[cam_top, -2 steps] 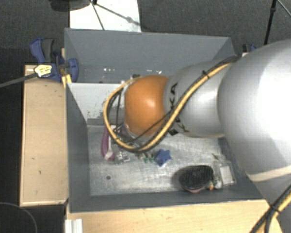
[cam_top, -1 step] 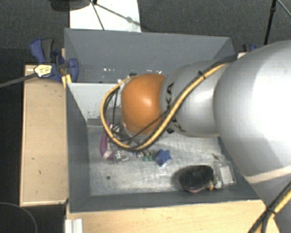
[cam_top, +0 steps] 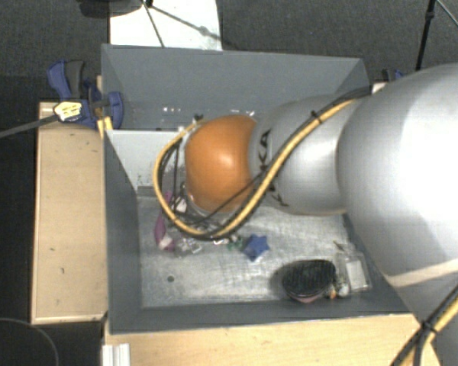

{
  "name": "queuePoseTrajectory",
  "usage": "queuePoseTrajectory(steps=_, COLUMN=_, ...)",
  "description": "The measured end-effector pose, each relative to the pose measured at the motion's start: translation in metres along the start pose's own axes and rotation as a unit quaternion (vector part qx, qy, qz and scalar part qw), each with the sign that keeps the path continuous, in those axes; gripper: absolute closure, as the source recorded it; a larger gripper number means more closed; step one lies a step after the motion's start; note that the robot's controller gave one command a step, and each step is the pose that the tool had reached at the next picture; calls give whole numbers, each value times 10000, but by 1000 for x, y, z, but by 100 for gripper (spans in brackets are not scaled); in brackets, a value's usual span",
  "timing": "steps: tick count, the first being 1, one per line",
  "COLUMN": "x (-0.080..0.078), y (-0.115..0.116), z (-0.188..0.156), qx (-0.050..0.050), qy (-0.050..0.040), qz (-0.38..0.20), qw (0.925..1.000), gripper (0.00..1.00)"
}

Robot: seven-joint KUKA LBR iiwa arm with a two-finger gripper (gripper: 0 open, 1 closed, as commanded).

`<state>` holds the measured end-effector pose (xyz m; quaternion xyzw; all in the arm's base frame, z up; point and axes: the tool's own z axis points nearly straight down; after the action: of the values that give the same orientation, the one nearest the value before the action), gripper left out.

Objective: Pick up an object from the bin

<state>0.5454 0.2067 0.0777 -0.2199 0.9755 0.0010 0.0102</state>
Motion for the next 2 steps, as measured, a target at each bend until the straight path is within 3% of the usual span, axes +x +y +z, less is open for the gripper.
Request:
queuePoseTrajectory(steps=1, x=4, y=2, z=5, qx=-16, qy=58, qz=18, qw=10000, gripper=0)
queuePoseTrajectory(steps=2, x=-33, y=23, z=-38, qx=-14, qy=61, qz=622, qw=9980, gripper=0)
